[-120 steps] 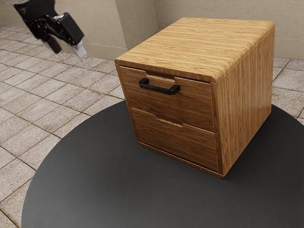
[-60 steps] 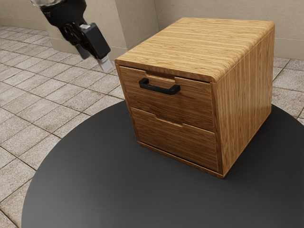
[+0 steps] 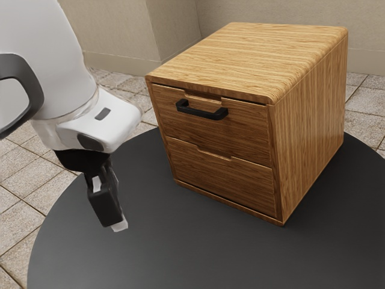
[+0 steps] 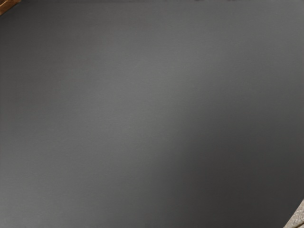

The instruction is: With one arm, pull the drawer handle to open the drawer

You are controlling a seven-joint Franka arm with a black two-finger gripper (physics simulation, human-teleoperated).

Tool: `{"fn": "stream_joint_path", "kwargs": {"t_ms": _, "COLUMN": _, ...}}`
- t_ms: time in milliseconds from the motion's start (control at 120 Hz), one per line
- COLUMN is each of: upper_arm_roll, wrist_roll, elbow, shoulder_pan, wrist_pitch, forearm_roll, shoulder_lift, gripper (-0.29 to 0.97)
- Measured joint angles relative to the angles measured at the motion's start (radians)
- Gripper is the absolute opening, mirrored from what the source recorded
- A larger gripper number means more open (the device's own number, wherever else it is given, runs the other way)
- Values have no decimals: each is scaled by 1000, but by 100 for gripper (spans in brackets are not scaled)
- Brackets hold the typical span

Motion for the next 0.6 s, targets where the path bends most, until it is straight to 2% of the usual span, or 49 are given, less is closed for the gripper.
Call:
{"fn": "stream_joint_path", "kwargs": {"t_ms": 133, "upper_arm_roll": 26, "wrist_roll": 247, "elbow": -141, "shoulder_pan": 0, "wrist_pitch": 233, "forearm_roll": -21, "shoulder_lift": -39, "gripper": 68}}
{"fn": "stream_joint_path", "kwargs": {"t_ms": 283, "upper_arm_roll": 44, "wrist_roll": 440, "elbow": -197, "shoulder_pan": 1, "wrist_pitch": 385, "forearm_roll": -24, "shoulder_lift": -80, "gripper": 68}}
{"fn": "stream_joint_path", "kwargs": {"t_ms": 467, "upper_arm_roll": 44, "wrist_roll": 522, "elbow": -254, "shoulder_pan": 1, "wrist_pitch": 487, "forearm_roll": 74, "shoulder_lift": -109, "gripper": 68}}
{"fn": "stream_joint_path", "kwargs": {"t_ms": 600, "upper_arm_roll": 83, "wrist_roll": 561, "elbow": -280, "shoulder_pan": -20, "wrist_pitch": 545, "forearm_roll": 108, "shoulder_lift": -113, "gripper": 68}}
